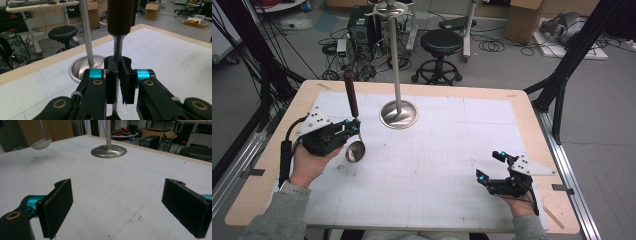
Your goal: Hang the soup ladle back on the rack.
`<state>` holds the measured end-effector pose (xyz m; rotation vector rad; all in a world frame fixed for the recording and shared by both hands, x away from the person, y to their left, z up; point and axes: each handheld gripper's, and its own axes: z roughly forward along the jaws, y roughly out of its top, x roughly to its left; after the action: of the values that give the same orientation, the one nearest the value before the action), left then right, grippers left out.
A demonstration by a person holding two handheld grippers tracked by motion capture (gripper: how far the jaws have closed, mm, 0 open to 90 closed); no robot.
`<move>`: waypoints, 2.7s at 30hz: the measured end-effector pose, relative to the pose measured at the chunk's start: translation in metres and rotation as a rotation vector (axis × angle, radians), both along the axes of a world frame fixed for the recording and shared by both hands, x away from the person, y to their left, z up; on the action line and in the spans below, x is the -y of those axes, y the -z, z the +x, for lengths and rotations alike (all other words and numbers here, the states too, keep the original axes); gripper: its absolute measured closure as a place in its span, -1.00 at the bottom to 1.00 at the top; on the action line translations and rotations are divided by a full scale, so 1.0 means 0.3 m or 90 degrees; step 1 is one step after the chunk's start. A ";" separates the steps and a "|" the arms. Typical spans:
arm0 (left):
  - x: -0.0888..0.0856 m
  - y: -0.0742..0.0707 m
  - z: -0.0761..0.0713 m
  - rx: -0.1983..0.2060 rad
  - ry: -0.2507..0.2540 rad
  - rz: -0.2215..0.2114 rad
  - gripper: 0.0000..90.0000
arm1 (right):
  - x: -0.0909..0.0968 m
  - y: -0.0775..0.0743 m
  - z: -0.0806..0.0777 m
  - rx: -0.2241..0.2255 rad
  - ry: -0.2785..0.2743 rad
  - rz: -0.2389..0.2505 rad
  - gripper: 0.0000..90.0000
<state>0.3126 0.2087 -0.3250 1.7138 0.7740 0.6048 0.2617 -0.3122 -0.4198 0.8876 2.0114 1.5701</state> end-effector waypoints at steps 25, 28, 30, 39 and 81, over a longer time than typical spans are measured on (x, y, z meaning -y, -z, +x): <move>-0.056 -0.091 0.129 0.023 0.062 0.012 0.87 | 0.004 -0.002 0.001 0.001 0.001 0.010 -0.80; -0.057 -0.104 0.141 0.027 0.061 0.019 0.87 | 0.004 -0.003 0.003 0.005 0.001 0.012 -0.80; -0.057 -0.112 0.143 0.032 0.063 0.018 0.87 | 0.004 -0.003 0.003 0.005 0.000 0.013 -0.80; -0.053 -0.119 0.177 0.029 0.054 0.020 0.87 | 0.003 -0.002 0.004 -0.001 0.001 0.012 -0.80; 0.019 -0.221 0.341 -0.010 -0.002 0.013 0.87 | 0.004 -0.009 0.004 0.005 0.003 0.035 -0.80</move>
<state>0.4149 0.2031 -0.2587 1.7381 0.7841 0.6043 0.2628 -0.3135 -0.4171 0.9058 1.9677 1.6304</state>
